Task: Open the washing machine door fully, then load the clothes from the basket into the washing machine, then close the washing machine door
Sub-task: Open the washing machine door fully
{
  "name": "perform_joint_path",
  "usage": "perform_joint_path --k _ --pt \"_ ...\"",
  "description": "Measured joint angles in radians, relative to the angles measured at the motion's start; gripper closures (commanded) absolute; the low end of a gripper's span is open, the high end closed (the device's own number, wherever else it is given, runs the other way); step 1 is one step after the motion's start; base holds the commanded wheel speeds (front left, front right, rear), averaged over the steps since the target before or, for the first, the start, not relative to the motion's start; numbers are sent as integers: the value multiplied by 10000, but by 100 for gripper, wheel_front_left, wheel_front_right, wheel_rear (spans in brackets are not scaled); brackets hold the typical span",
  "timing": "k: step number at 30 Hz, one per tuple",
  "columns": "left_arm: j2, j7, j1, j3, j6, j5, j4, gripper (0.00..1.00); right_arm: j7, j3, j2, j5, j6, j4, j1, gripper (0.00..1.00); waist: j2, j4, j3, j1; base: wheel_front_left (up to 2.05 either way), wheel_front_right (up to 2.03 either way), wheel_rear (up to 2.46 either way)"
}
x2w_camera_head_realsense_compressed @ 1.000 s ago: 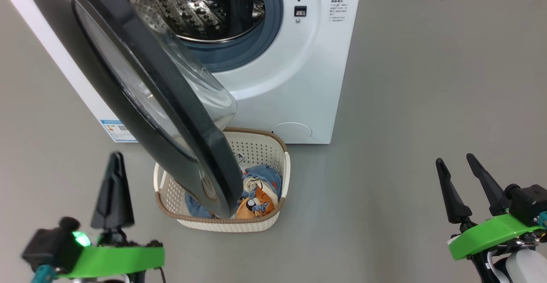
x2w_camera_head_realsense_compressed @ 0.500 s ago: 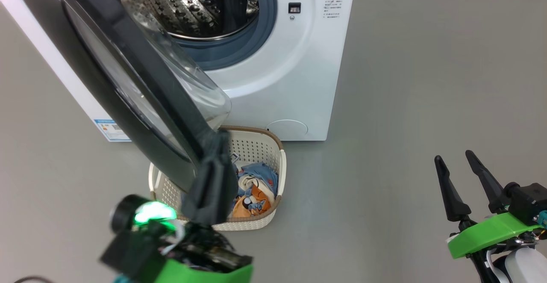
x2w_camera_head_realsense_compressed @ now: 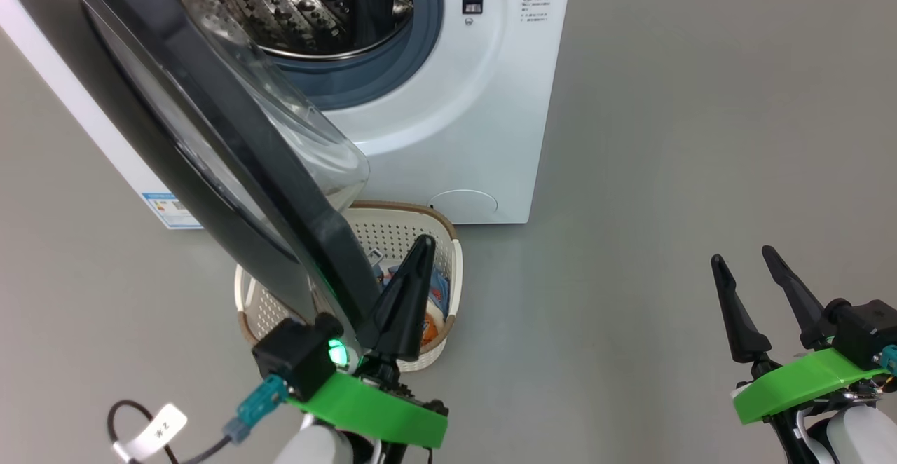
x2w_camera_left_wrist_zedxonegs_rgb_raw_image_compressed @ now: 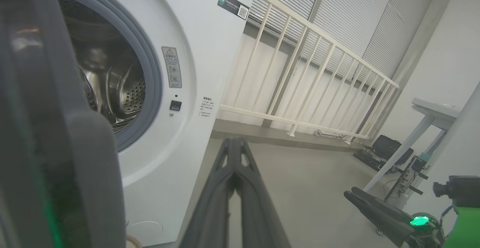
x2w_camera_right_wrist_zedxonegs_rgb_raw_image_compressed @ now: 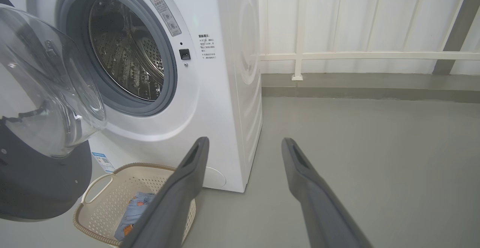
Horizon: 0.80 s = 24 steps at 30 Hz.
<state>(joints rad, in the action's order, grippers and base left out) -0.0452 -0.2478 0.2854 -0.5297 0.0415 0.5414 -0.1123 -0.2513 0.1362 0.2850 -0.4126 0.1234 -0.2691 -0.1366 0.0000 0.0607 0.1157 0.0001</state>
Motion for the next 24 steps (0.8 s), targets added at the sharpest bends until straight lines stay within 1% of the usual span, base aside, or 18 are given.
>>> perform_joint_path --k 7,24 --pt "4 -63 402 100 -84 477 -1137 100 0 -15 0 0 0 4 -26 0 0 -15 70 0 0 0 0" --pt "13 -75 593 717 -69 736 -1779 100 0 -86 4 0 0 15 -28 0 0 73 58 -1 0 0 0"
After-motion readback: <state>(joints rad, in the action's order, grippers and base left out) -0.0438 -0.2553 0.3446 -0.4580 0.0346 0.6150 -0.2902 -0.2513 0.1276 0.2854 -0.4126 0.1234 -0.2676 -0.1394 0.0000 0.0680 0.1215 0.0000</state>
